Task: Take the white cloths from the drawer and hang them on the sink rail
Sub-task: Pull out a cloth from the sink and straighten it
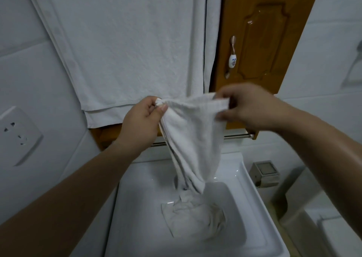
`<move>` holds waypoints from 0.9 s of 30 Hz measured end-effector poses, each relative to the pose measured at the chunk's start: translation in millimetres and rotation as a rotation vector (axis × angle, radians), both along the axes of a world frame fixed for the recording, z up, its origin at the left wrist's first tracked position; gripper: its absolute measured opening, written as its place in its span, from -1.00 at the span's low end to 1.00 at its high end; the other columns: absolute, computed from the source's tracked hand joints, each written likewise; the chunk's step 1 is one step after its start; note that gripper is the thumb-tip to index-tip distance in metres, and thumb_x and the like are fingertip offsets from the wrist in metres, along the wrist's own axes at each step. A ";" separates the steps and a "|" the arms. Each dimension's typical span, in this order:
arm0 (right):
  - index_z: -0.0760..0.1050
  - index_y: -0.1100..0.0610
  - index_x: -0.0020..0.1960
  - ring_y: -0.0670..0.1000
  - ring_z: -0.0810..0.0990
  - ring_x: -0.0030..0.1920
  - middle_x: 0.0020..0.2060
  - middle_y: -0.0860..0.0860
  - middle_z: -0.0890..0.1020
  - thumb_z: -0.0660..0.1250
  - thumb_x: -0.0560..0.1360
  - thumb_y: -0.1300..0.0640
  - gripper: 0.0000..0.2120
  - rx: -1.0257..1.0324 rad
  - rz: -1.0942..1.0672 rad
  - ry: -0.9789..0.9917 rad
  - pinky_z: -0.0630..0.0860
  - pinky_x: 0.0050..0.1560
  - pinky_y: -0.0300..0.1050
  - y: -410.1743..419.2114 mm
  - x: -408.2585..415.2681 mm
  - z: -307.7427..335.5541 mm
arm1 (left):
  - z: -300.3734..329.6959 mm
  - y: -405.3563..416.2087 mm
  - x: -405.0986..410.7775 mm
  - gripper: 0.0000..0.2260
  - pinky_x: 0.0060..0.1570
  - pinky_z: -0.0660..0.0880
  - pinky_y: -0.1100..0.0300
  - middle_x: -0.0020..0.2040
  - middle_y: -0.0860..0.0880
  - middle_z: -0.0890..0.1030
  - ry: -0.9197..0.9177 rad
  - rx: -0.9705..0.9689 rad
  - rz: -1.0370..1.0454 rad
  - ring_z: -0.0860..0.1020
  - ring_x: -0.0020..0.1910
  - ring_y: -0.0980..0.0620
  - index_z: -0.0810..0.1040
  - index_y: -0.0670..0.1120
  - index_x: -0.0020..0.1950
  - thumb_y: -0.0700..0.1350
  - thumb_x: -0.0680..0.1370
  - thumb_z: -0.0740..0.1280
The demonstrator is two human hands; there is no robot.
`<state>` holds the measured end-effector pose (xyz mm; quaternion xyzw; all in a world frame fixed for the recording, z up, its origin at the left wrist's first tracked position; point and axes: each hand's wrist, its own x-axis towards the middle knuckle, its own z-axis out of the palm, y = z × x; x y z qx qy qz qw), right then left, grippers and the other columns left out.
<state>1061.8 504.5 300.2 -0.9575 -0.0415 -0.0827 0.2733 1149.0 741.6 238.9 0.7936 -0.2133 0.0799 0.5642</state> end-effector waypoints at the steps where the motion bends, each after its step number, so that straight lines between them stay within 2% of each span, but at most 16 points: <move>1: 0.52 -0.10 0.13 -0.12 0.67 -0.14 -0.11 -0.08 0.67 0.51 0.44 0.17 -0.66 0.197 -0.009 -0.024 0.61 -0.15 -0.24 -3.1 -2.4 8.7 | 1.8 0.2 1.7 -0.88 -0.21 0.46 0.28 -0.26 0.16 0.63 -0.019 -0.008 0.039 0.55 -0.25 0.21 0.55 0.01 -0.08 -0.02 0.62 0.28; 2: 0.46 -0.12 0.25 -0.08 0.70 -0.12 -0.09 -0.04 0.69 0.51 0.43 0.20 -0.52 0.331 -0.006 -0.024 0.64 -0.14 -0.21 -5.1 -4.0 13.8 | 1.8 0.5 3.9 -0.88 -0.21 0.45 0.25 -0.27 0.15 0.61 -0.032 -0.012 0.063 0.53 -0.26 0.19 0.55 0.02 -0.08 0.00 0.61 0.28; 4: 0.33 -0.17 0.44 -0.04 0.70 -0.03 0.01 -0.06 0.68 0.51 0.43 0.21 -0.31 0.328 -0.013 0.027 0.64 -0.05 -0.16 -4.2 -4.3 12.0 | 1.4 -0.6 3.5 -0.88 -0.16 0.48 0.10 -0.27 0.12 0.60 -0.048 -0.029 0.067 0.52 -0.25 0.14 0.54 0.04 -0.07 0.02 0.61 0.28; 5: 0.36 -0.14 0.45 -0.06 0.67 0.03 0.07 -0.11 0.65 0.50 0.44 0.21 -0.34 0.288 -0.030 0.049 0.62 0.04 -0.14 -4.0 -1.9 4.5 | 0.8 -1.2 1.9 -0.89 -0.14 0.51 0.05 -0.25 0.11 0.61 -0.056 -0.036 0.065 0.53 -0.24 0.12 0.54 0.05 -0.06 0.02 0.61 0.28; 6: 0.46 -0.07 0.38 -0.09 0.65 0.07 0.11 -0.13 0.64 0.48 0.46 0.20 -0.47 0.305 -0.068 0.058 0.60 0.12 -0.11 -5.1 1.5 -3.2 | -0.3 -1.8 0.6 -0.90 -0.12 0.52 0.03 -0.23 0.09 0.62 -0.068 -0.036 0.066 0.54 -0.22 0.12 0.53 0.05 -0.05 0.02 0.61 0.27; 9: 0.65 0.06 0.05 -0.05 0.70 0.01 0.00 -0.08 0.72 0.42 0.51 0.19 -0.87 0.689 -0.167 0.029 0.61 0.13 -0.08 -6.8 2.7 -11.4 | 1.9 -3.5 -6.1 -0.94 -0.14 0.51 0.16 -0.22 0.14 0.62 -0.120 -0.053 0.041 0.54 -0.22 0.19 0.54 0.07 -0.04 -0.04 0.61 0.29; 11: 0.66 0.11 0.01 -0.03 0.72 -0.03 -0.05 -0.05 0.75 0.39 0.54 0.21 -0.91 0.900 -0.142 -0.015 0.62 0.04 -0.10 -4.3 3.2 -13.5 | 6.2 -5.4 -7.5 -0.91 -0.17 0.47 0.26 -0.24 0.19 0.61 -0.148 -0.057 0.027 0.53 -0.23 0.23 0.53 0.09 -0.06 -0.10 0.61 0.29; 13: 0.66 0.12 0.03 -0.02 0.73 -0.04 -0.07 -0.02 0.75 0.38 0.55 0.22 -0.89 0.826 -0.085 -0.023 0.64 0.01 -0.09 2.3 4.8 -19.9 | 9.9 -6.9 -5.8 -0.89 -0.12 0.52 0.13 -0.20 0.12 0.63 -0.139 -0.075 0.016 0.56 -0.19 0.17 0.52 0.09 -0.06 -0.12 0.61 0.29; 15: 0.68 0.09 0.04 -0.03 0.71 -0.02 -0.07 -0.03 0.75 0.40 0.54 0.19 -0.88 0.566 -0.062 -0.024 0.63 0.08 -0.03 6.9 5.5 -22.8 | 11.1 -7.1 -3.3 -0.90 -0.02 0.56 -0.06 -0.15 0.03 0.66 -0.098 -0.098 0.005 0.61 -0.13 0.06 0.54 0.09 -0.07 -0.11 0.60 0.30; 16: 0.68 0.06 0.05 -0.06 0.71 -0.02 -0.06 -0.05 0.74 0.41 0.54 0.17 -0.87 0.502 -0.083 -0.054 0.62 0.11 -0.02 5.7 6.5 -20.2 | 10.6 -6.7 -2.0 -0.91 0.02 0.56 -0.11 -0.13 0.03 0.67 -0.084 -0.098 0.007 0.63 -0.10 0.01 0.55 0.09 -0.06 -0.09 0.59 0.31; 17: 0.68 0.05 0.06 -0.07 0.70 -0.02 -0.05 -0.07 0.73 0.40 0.54 0.15 -0.87 0.538 -0.116 -0.104 0.62 0.12 -0.01 2.5 7.7 -15.4 | 11.2 -6.8 -2.0 -0.93 0.04 0.58 -0.13 -0.13 0.04 0.68 -0.073 -0.098 0.009 0.64 -0.08 -0.01 0.56 0.09 -0.06 -0.08 0.58 0.32; 19: 0.66 0.04 0.07 -0.08 0.70 -0.02 -0.03 -0.09 0.73 0.38 0.56 0.14 -0.88 0.703 -0.176 -0.180 0.63 0.12 0.00 -2.0 8.4 -3.5 | 11.7 -9.3 -2.7 -0.92 0.04 0.59 -0.08 -0.13 0.06 0.68 -0.081 -0.087 0.002 0.65 -0.07 0.02 0.57 0.09 -0.05 -0.10 0.57 0.34; 20: 0.66 0.02 0.06 -0.07 0.70 -0.02 -0.03 -0.09 0.72 0.37 0.57 0.12 -0.88 0.687 -0.180 -0.183 0.64 0.12 0.02 -1.2 9.5 -1.2 | 12.4 -11.4 -3.1 -0.91 0.02 0.59 -0.01 -0.13 0.06 0.68 -0.102 -0.076 -0.005 0.64 -0.07 0.04 0.57 0.09 -0.05 -0.11 0.58 0.34; 23: 0.66 0.01 0.03 -0.03 0.68 -0.05 -0.07 -0.06 0.71 0.39 0.56 0.09 -0.90 0.375 -0.116 -0.098 0.64 0.09 0.07 7.1 13.4 -6.8 | 16.4 -16.5 -3.7 -0.91 -0.06 0.55 0.15 -0.15 0.07 0.67 -0.133 -0.045 -0.025 0.63 -0.11 0.12 0.56 0.07 -0.05 -0.12 0.59 0.33; 24: 0.67 0.01 0.02 -0.04 0.68 -0.05 -0.07 -0.06 0.71 0.40 0.55 0.10 -0.91 0.378 -0.122 -0.106 0.64 0.07 0.05 6.6 15.0 -8.2 | 16.9 -17.3 -1.9 -0.91 -0.06 0.55 0.15 -0.16 0.07 0.67 -0.117 -0.069 -0.015 0.63 -0.13 0.13 0.57 0.08 -0.06 -0.11 0.59 0.33; 27: 0.66 0.00 -0.01 -0.11 0.70 -0.08 -0.07 -0.11 0.72 0.39 0.56 0.12 -0.92 0.640 -0.169 -0.125 0.64 0.02 -0.08 -3.9 20.2 -7.3 | 14.1 -15.9 6.8 -0.93 0.03 0.58 -0.07 -0.16 0.06 0.69 -0.022 -0.184 0.047 0.63 -0.13 0.07 0.60 0.07 -0.07 -0.05 0.58 0.33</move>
